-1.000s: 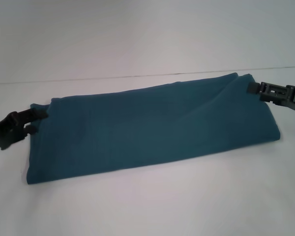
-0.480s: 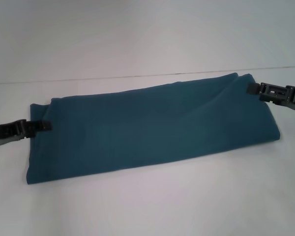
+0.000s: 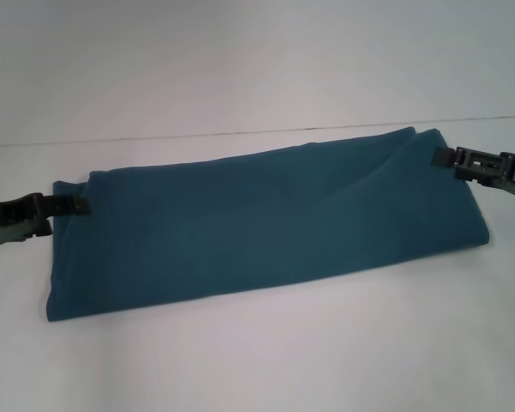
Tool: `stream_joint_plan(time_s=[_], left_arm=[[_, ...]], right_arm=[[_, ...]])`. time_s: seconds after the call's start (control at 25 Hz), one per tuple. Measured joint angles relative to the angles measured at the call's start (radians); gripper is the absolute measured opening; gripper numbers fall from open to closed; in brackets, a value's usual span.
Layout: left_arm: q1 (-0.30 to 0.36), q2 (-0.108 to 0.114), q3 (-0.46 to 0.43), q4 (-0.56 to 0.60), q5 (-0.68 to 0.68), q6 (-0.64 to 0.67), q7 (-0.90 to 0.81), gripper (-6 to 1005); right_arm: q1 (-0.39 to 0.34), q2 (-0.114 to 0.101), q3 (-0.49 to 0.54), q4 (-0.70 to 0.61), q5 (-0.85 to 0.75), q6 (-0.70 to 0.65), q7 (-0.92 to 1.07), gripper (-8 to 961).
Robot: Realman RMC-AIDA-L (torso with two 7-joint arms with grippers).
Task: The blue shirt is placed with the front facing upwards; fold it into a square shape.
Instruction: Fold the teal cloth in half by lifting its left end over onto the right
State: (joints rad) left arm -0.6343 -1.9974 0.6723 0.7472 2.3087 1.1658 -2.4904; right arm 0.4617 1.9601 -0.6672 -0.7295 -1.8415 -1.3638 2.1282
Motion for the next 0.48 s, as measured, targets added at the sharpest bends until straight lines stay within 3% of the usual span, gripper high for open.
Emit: stream_joint_plan(time_s=[0.16, 0.36, 0.48], left_arm=[[0.004, -0.003, 0.001, -0.004, 0.009, -0.043, -0.069, 817], [0.012, -0.051, 0.002, -0.011, 0.009, -0.151, -0.151, 882], [0.010, -0.061, 0.021, -0.013, 0.011, -0.170, -0.124, 892]], right_arm=[[-0.001, 0.000, 0.002, 0.001, 0.000, 0.001, 0.000, 928], [-0.002, 0.003, 0.015, 0.002, 0.000, 0.002, -0.001, 927], [-0.002, 0.003, 0.019, 0.003, 0.001, 0.003, -0.001, 927]])
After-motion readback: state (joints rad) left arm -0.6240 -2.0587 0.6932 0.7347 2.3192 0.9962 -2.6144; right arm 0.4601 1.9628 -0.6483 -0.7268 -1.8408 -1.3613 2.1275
